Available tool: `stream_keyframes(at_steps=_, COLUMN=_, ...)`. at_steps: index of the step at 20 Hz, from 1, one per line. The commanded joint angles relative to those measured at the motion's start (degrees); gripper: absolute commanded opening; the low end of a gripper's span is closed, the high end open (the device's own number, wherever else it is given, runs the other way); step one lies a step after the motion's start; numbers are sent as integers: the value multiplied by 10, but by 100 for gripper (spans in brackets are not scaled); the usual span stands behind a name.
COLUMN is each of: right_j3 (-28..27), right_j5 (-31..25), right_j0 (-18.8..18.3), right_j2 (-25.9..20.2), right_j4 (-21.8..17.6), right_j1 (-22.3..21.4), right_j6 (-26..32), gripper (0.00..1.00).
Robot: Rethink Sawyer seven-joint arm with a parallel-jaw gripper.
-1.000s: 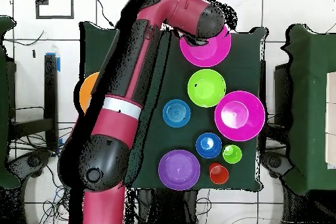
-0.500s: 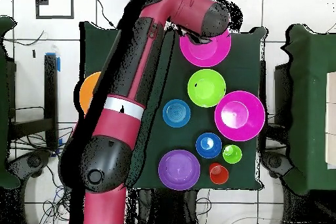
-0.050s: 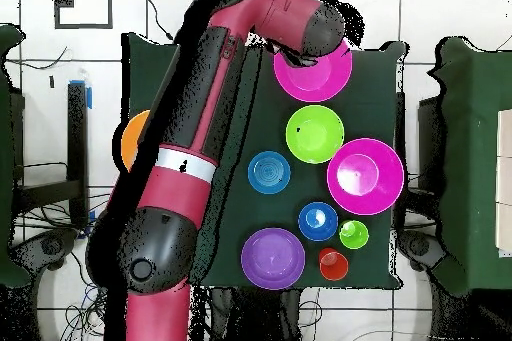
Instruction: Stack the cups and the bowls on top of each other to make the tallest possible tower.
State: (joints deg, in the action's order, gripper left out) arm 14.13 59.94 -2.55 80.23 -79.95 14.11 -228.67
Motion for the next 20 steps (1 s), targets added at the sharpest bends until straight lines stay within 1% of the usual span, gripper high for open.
stream_keyframes(at_steps=1, right_j3=19, right_j5=-69, right_j0=13, right_j2=-72, right_j4=49, right_j1=19, right_j6=80, gripper=100)
stream_keyframes(at_steps=11, right_j3=-6, right_j5=-81, right_j0=4, right_j2=-71, right_j4=43, right_j1=29, right_j6=77, gripper=100)
stream_keyframes(at_steps=17, right_j3=4, right_j5=-80, right_j0=6, right_j2=-77, right_j4=44, right_j1=27, right_j6=88, gripper=100)
stream_keyframes(at_steps=18, right_j3=5, right_j5=-81, right_j0=7, right_j2=-80, right_j4=44, right_j1=26, right_j6=96, gripper=0)
stream_keyframes(at_steps=20, right_j3=12, right_j5=-90, right_j0=11, right_j2=-86, right_j4=49, right_j1=23, right_j6=99, gripper=0)
